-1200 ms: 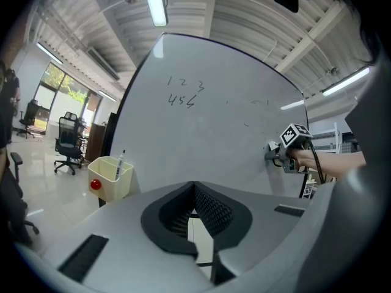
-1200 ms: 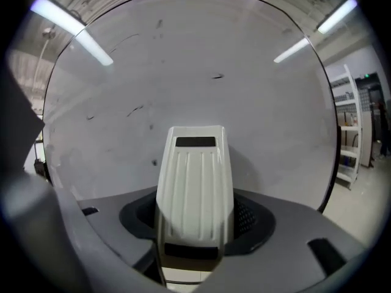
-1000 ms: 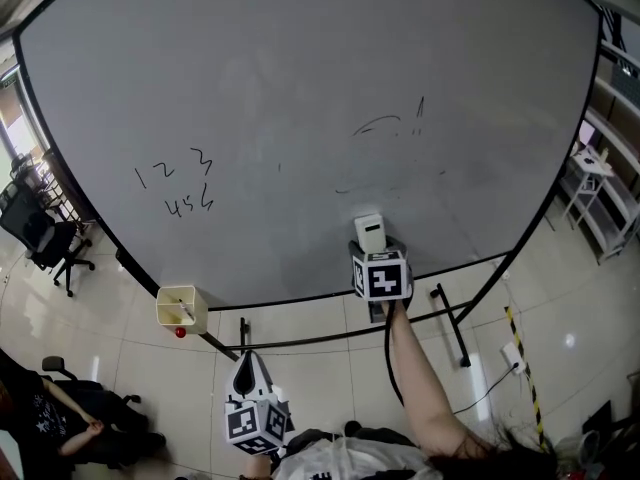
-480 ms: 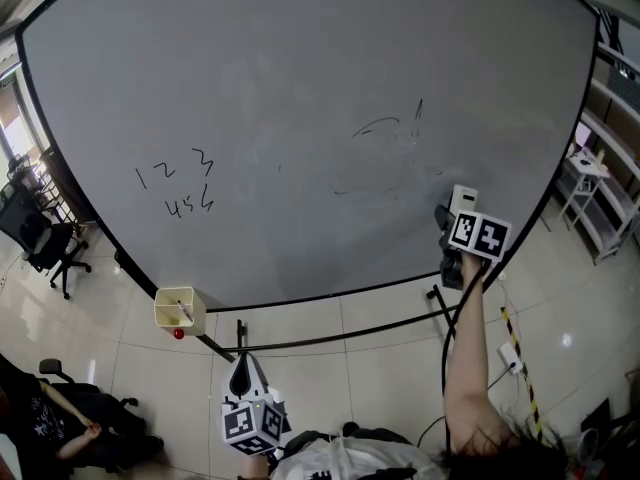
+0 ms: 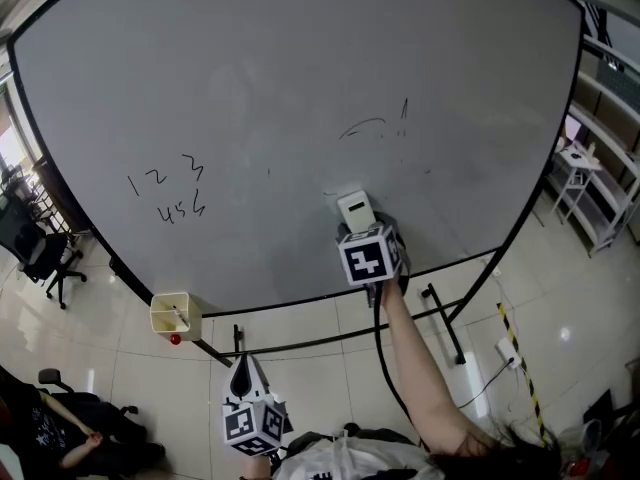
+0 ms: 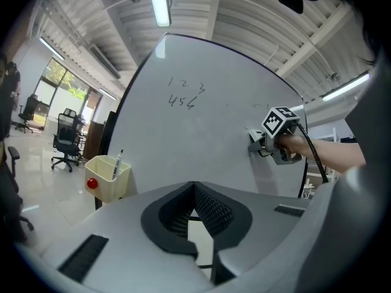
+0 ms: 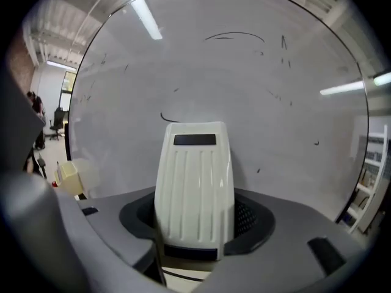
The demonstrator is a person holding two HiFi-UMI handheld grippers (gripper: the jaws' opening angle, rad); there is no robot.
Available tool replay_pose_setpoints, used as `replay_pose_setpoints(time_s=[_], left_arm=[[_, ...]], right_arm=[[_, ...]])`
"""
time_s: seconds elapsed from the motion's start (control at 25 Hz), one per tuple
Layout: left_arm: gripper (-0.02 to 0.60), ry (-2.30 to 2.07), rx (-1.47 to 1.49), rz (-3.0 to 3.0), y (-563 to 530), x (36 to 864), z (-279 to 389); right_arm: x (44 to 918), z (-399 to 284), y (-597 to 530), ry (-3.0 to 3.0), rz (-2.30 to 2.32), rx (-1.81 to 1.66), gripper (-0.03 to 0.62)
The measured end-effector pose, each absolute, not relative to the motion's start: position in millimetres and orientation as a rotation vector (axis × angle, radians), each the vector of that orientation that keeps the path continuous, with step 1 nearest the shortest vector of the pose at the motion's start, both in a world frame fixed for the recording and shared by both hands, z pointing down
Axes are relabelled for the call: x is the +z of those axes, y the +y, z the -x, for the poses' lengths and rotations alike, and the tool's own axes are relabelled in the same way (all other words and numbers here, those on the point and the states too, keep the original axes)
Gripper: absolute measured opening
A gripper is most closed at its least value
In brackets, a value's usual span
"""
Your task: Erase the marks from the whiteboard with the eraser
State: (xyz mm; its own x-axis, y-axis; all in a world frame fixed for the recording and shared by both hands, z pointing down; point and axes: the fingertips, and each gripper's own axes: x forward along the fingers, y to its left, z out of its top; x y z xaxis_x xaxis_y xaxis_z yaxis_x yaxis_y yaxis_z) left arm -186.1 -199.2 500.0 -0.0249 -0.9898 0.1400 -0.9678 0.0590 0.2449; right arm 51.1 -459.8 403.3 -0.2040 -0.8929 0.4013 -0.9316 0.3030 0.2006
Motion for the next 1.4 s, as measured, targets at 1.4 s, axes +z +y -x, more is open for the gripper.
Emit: replay_pose_setpoints(time_s=[1.4], left_arm=[[-0.009, -1.890, 0.041, -2.272, 22, 522, 49]], right_arm=[[561, -102, -12, -2.466, -1.381, 0.711, 0.273]])
